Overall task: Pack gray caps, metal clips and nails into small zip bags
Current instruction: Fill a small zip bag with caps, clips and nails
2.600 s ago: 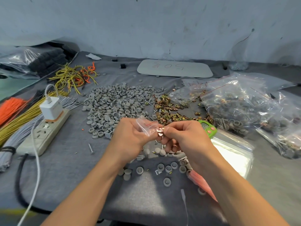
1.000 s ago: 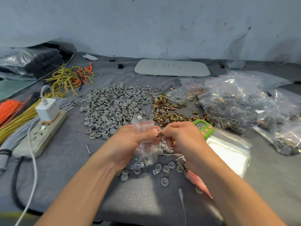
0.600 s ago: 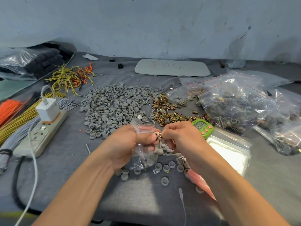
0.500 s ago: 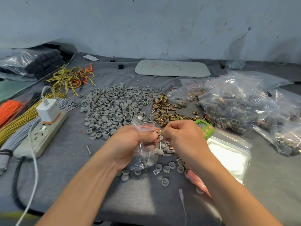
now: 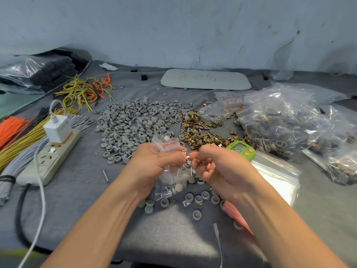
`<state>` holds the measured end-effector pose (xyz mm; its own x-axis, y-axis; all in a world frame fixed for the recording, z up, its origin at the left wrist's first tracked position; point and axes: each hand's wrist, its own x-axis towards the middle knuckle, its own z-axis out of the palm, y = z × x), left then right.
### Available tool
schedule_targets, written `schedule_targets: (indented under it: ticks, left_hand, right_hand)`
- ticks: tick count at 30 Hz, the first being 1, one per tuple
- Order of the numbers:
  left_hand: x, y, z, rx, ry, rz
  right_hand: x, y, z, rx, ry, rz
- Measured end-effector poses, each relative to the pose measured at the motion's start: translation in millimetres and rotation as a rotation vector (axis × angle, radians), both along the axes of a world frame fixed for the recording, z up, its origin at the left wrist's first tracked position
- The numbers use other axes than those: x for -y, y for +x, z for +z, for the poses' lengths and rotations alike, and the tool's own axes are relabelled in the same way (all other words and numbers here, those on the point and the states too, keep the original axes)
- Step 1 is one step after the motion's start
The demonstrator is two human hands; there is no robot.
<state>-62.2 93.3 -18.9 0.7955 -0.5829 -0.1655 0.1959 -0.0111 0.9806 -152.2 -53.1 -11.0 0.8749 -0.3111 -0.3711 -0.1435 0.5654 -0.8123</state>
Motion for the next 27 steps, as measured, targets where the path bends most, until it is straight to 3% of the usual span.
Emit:
schedule_targets:
  ticks: [6, 11, 15, 22, 27]
  left_hand:
    - [-0.7, -1.7, -1.7, 0.188, 0.108, -0.012]
    - [-0.1, -1.8, -2.0, 0.209, 0.154, -0.015]
    - [-2.4, -0.3, -2.4, 0.278, 0.125, -0.006]
    - [0.7, 0.4, -3.0, 0.164, -0.005, 0.075]
    - [2.2, -0.2, -1.4, 0.140, -0.062, 0.137]
  right_hand:
    - [-1.2, 1.2, -5.7, -0.031, -0.303, 0.080]
    - [-3.6, 0.6, -5.9, -0.021, -0.308, 0.066]
    - [-6.8, -1.0, -5.2, 0.007, -0.445, 0.089]
    - [-1.2, 3.1, 0.8, 0.003, 0.045, -0.015]
    - [1.1, 2.7, -0.9, 0.013, 0.176, 0.032]
